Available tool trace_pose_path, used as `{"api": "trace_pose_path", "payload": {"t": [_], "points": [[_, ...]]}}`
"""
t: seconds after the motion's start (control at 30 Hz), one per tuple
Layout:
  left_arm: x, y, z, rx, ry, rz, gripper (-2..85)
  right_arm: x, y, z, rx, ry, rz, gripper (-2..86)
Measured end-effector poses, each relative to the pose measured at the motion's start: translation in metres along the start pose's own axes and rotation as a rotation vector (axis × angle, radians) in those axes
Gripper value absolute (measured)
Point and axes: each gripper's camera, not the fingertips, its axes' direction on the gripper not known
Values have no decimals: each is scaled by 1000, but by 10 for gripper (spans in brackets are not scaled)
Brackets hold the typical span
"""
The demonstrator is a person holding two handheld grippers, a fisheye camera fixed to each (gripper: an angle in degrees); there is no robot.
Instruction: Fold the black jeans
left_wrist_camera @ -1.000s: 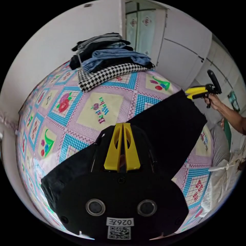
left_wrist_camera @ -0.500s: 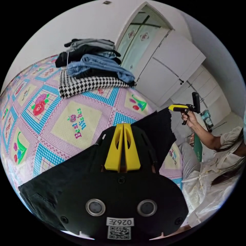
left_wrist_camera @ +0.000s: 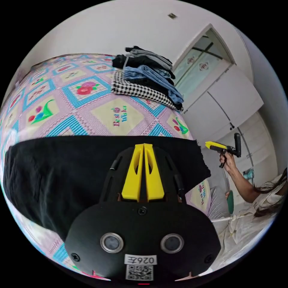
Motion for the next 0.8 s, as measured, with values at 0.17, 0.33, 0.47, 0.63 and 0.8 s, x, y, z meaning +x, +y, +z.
{"api": "trace_pose_path", "payload": {"t": [0.17, 0.33, 0.47, 0.63, 0.8], "points": [[-28, 98, -87, 152, -222, -265, -7, -26, 61, -7, -21, -101, 54, 57], [-39, 174, -126, 99, -387, -339, 27, -41, 102, 16, -92, -98, 94, 70], [-66, 234, -143, 151, -288, -512, 76, -38, 124, 38, -136, -89, 133, 82], [-88, 266, -147, 218, -199, -557, 100, -57, 140, 45, -117, -24, 27, 102], [-103, 243, -127, 71, -202, -487, 129, -72, 151, 64, -143, 29, -117, 109]]}}
